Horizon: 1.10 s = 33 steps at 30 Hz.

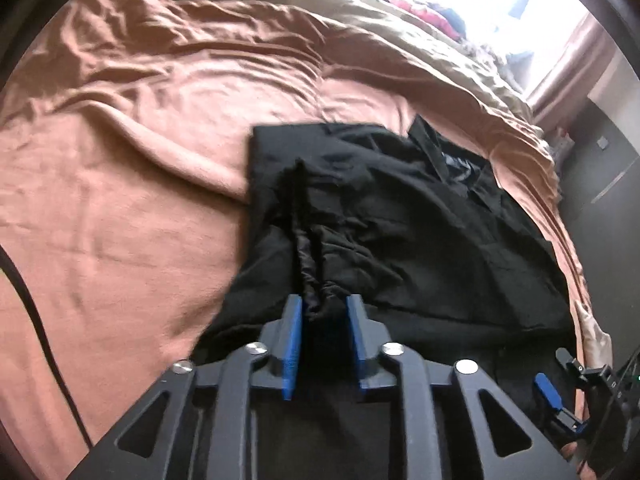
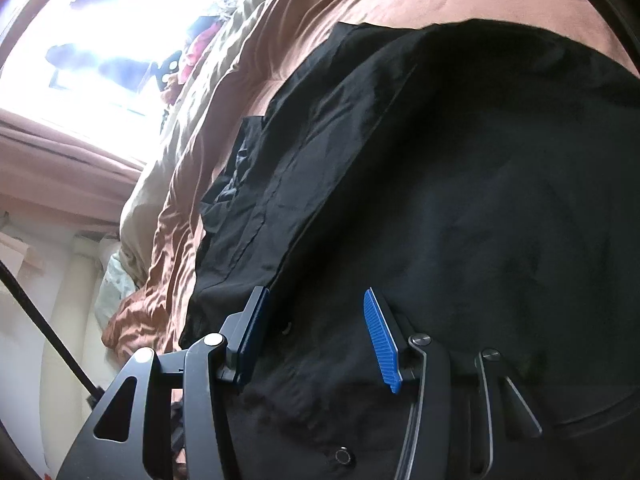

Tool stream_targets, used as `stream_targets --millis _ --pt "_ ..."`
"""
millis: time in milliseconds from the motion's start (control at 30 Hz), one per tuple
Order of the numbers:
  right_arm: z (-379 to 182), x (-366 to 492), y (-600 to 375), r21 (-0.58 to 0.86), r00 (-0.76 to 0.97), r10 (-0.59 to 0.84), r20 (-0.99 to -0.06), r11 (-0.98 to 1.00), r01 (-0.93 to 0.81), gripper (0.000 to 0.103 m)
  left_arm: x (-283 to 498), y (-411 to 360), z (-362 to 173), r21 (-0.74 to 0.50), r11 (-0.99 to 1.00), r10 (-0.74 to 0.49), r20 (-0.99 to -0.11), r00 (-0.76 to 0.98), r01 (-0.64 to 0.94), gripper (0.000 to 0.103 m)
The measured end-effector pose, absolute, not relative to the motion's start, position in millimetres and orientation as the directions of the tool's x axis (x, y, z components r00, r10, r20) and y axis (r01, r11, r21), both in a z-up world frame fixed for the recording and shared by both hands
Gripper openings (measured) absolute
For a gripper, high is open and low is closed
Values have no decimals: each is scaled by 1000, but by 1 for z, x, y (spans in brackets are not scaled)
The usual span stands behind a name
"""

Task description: Fold large clothes

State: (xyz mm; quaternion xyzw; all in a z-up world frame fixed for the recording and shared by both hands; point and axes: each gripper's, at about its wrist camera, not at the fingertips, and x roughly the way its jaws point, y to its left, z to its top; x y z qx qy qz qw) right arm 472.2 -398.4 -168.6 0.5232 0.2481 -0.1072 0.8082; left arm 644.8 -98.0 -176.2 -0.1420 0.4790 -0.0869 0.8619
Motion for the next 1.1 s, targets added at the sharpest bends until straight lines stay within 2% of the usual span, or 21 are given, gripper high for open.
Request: stream_targets --millis 67,133,200,333,433,500,667,700,733,767,867,967,1033,1100 --pt "-168 469 -399 809 863 103 -494 420 412 47 632 -97 -166 -344 939 -297 -784 545 16 56" --pt "-170 466 -397 828 871 134 -473 407 387 48 614 -97 -156 -349 937 -301 -772 560 23 62" --pt "-169 459 -395 833 873 149 -465 409 373 52 597 -101 -144 -340 940 -299 -771 563 34 62" --pt "-158 440 -389 819 881 143 -451 460 344 67 569 -107 -125 -326 943 -301 -765 569 61 62" --pt "-152 421 -384 799 879 138 -456 499 336 67 544 -108 -110 -294 953 -283 -765 579 78 62" --pt "-149 404 -381 790 879 139 -456 519 328 67 523 -106 -102 -330 938 -329 -753 571 105 62" --pt "-135 353 -368 771 894 143 -425 575 274 67 464 -100 -72 -376 916 -374 -681 629 139 62" --pt "-132 343 -366 765 896 142 -422 585 268 71 447 -97 -63 -371 918 -368 -663 652 141 63" --pt "-129 332 -365 758 897 137 -420 597 263 80 439 -96 -58 -369 919 -364 -655 662 140 67" --pt "-126 319 -362 749 900 130 -416 611 258 83 421 -92 -50 -374 917 -362 -632 685 140 72" --pt "-120 282 -357 737 908 122 -401 632 240 84 388 -83 -34 -397 906 -368 -575 731 143 86" --pt "-116 250 -353 717 908 107 -404 654 242 92 353 -75 -23 -380 915 -349 -572 742 138 87" --pt "-114 230 -354 700 906 95 -413 669 249 103 332 -72 -17 -345 930 -321 -580 749 131 87" --pt "-108 208 -353 678 903 80 -423 689 257 103 309 -68 -14 -327 937 -304 -586 751 124 92"
